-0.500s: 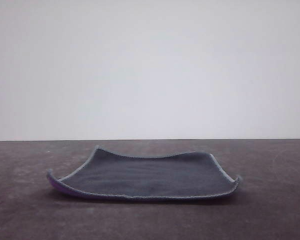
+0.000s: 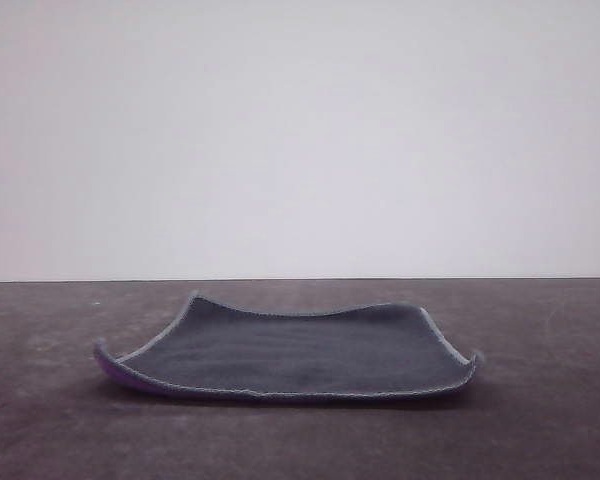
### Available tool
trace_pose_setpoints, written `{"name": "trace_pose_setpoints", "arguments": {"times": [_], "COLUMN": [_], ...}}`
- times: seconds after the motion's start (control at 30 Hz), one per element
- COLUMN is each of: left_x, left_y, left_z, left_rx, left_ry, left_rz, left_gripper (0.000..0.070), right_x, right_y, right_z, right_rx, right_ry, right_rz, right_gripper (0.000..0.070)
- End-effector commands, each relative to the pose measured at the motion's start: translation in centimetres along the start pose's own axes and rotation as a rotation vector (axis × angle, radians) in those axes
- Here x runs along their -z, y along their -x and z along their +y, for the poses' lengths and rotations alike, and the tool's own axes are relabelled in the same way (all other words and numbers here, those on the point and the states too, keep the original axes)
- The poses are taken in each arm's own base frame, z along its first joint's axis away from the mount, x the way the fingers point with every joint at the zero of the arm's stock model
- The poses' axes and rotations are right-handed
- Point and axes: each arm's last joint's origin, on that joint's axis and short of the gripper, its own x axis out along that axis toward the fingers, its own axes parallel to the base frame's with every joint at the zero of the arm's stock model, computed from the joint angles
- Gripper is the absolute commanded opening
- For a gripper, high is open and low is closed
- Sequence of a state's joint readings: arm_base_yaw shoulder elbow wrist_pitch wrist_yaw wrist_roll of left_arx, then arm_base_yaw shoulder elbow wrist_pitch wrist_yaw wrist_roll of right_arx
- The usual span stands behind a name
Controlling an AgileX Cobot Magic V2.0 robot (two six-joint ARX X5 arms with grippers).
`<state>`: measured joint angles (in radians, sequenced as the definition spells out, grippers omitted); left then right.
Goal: Fold clothes
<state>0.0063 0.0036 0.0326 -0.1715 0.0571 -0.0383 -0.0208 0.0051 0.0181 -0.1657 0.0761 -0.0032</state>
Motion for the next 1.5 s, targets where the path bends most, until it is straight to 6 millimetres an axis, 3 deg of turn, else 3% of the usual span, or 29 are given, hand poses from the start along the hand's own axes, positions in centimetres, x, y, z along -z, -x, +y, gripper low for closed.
{"name": "trace_pose_setpoints", "arguments": {"times": [0.0, 0.37, 0.53, 0.73, 0.9, 1.07, 1.2, 1.33, 1.47], "left_x": [0.3, 0.5, 0.3, -2.3, -6.5, -12.0, -16.0, -18.5, -18.8], "left_y": [-0.2, -0.2, -0.1, 0.5, 0.9, 0.1, -2.1, -5.6, -10.1], "left_z": [0.0, 0.0, 0.0, -0.1, -0.3, -0.6, -0.8, -1.0, -1.2], "left_rx": [-0.006, -0.006, 0.008, 0.022, 0.029, 0.063, 0.126, 0.212, 0.323], "left_ry": [-0.005, 0.015, 0.141, 0.235, 0.292, 0.280, 0.247, 0.219, 0.234], "left_rz": [-0.016, 0.002, -0.003, -0.082, -0.116, -0.098, -0.052, 0.029, 0.156], "left_gripper": [0.0000, 0.0000, 0.0000, 0.0002, 0.0002, 0.0002, 0.0002, 0.0002, 0.0002], "right_x": [0.0, 0.1, -0.4, -3.9, -9.1, -14.1, -16.6, -17.5, -16.8], "right_y": [0.0, 0.0, 0.0, 0.9, 0.8, -1.8, -5.2, -8.5, -11.4], "right_z": [0.0, 0.0, 0.1, 0.2, 0.4, 0.9, 1.5, 2.0, 2.4], "right_rx": [0.005, 0.005, -0.041, -0.124, -0.183, -0.289, -0.382, -0.456, -0.499], "right_ry": [0.003, -0.006, -0.138, -0.242, -0.234, -0.212, -0.205, -0.190, -0.191], "right_rz": [-0.011, -0.003, -0.033, -0.070, -0.017, 0.090, 0.215, 0.334, 0.419], "right_gripper": [0.0013, 0.0013, 0.0010, 0.0005, 0.0005, 0.0005, 0.0005, 0.0005, 0.0005]}}
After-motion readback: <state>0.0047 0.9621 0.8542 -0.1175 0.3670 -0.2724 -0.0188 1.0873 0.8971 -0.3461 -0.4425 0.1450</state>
